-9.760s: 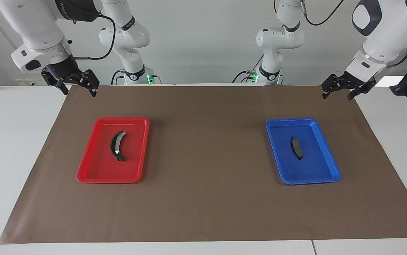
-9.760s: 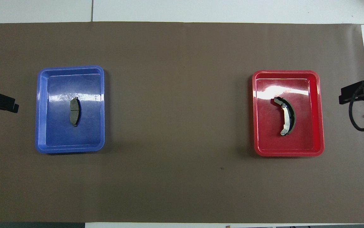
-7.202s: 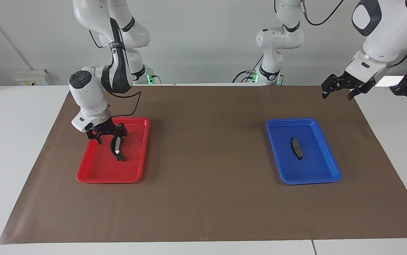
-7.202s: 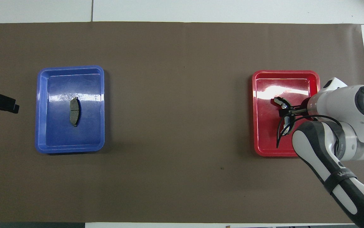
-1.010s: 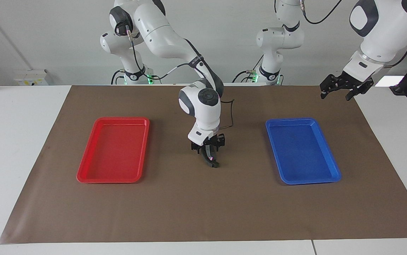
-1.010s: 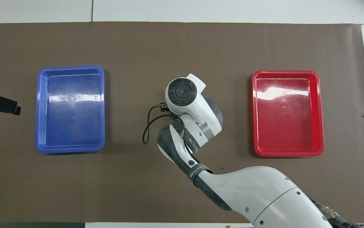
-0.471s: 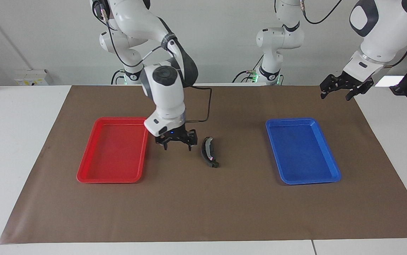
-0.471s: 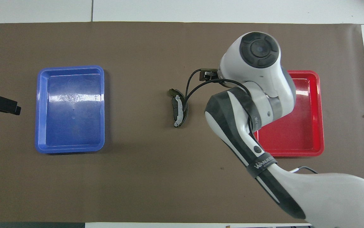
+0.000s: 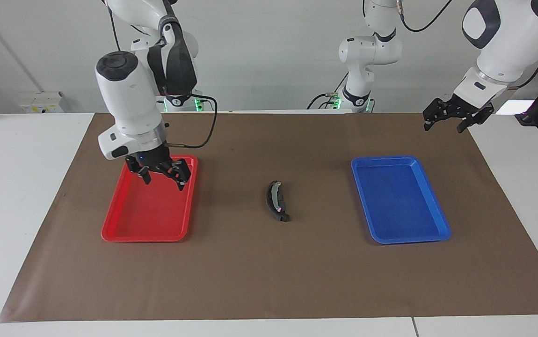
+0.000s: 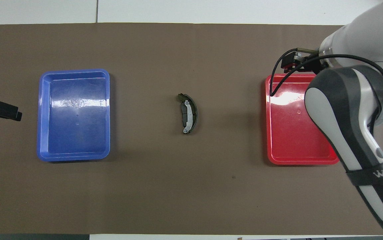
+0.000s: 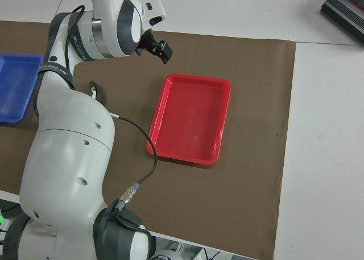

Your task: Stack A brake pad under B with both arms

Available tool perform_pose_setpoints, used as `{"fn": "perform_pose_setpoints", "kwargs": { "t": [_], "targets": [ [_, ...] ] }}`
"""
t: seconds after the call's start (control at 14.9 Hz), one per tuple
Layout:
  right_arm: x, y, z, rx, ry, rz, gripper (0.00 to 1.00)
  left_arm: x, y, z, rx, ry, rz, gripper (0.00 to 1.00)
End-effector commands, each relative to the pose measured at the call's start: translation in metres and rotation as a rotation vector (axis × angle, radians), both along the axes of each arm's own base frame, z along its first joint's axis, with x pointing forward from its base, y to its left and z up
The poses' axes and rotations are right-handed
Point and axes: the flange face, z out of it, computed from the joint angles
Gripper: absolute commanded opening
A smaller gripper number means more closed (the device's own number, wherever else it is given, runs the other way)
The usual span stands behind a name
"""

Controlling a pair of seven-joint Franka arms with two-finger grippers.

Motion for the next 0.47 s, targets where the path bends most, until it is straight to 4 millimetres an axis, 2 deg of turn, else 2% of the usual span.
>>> {"fn": "perform_pose_setpoints", "kwargs": {
  "t": [0.0,0.4],
  "targets": [
    [-0.025,-0.034,0.031,-0.014,0.018,0.030,1.00,0.000,0.002,0.003,-0.007,0.004,-0.003,0.99],
    [-0.071,-0.102,0.073,-0.011,0.126,0.048,1.00,0.000,0.002,0.003,-0.007,0.004,-0.003,0.99]
  ]
}}
